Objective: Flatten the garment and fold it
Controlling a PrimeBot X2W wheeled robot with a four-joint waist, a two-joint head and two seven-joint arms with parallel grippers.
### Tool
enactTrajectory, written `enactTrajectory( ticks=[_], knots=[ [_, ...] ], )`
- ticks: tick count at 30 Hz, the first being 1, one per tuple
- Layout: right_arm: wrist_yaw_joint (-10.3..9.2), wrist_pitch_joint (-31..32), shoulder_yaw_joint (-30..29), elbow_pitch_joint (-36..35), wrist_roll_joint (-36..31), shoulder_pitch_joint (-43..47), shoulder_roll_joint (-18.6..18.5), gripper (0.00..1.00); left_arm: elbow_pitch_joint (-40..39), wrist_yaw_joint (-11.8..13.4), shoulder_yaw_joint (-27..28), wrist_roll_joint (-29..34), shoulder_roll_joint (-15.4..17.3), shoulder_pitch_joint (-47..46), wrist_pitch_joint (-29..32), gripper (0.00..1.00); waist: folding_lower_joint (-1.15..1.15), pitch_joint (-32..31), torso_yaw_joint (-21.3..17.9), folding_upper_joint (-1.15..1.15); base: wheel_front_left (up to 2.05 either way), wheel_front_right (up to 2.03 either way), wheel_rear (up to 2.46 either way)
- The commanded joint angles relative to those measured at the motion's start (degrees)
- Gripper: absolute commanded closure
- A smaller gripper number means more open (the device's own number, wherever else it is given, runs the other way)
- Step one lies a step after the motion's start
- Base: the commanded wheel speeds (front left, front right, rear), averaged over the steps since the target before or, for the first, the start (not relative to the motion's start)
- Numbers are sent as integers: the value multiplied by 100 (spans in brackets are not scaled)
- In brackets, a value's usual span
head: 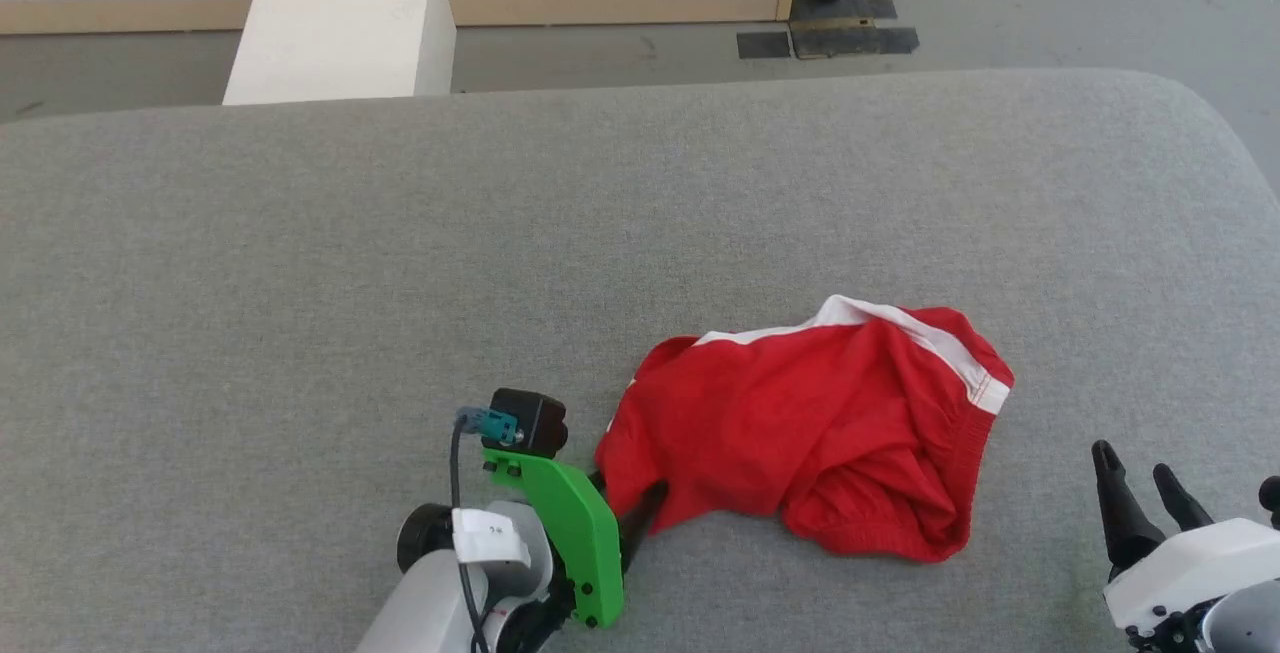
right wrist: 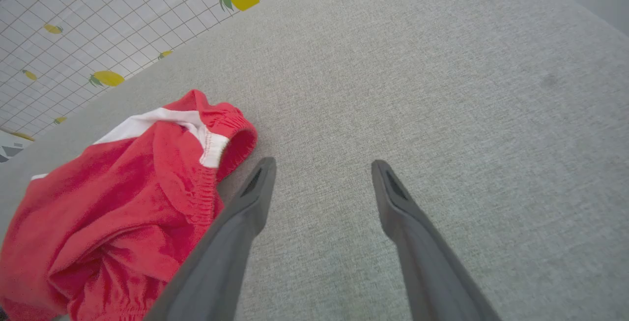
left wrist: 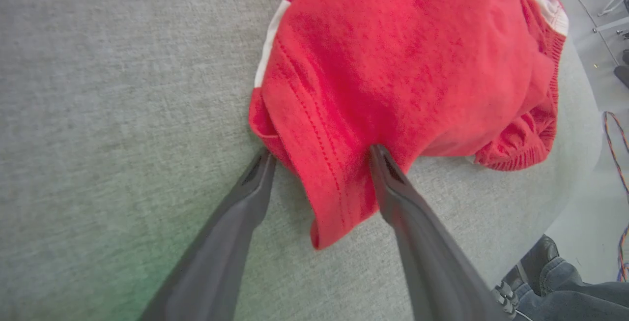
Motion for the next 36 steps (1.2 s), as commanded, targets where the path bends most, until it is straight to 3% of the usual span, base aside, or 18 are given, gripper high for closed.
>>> enactTrajectory(
  ticks=[1,10,15,19,21,30,32,36],
  knots=[
    [-8,-59,11,23,16,-102,0,0,-21,-37,-7,-61,45,29,-77,100,0,35,-18,51,0,0,0],
    [-8,-117,66,177,-59,-120,0,0,-682,-13,721,-433,113,-456,-1268,100,0,-125,318,51,0,0,0],
    [-8,-99,220,255,-72,-167,0,0,-1248,324,1258,-433,251,-411,-1716,100,0,-291,531,51,0,0,0],
    [-8,-99,310,288,-68,-177,0,0,-1507,805,1467,-234,540,332,-1470,100,0,-349,709,51,0,0,0],
    [-8,-86,329,308,-68,-164,0,0,-1455,913,1402,-223,608,768,-1195,100,0,-349,803,51,0,0,0],
    [-8,-51,394,388,-99,-176,0,0,-807,900,879,-587,496,1778,-91,100,0,-324,1066,51,0,0,0],
    [-8,-41,414,401,-100,-192,0,0,-774,937,945,-661,465,1789,-113,0,0,-331,1095,51,0,0,0],
    [-8,-41,419,419,-102,-203,0,0,-1021,897,1364,-1213,325,1797,-255,0,0,-350,1133,51,0,0,0]
  ],
)
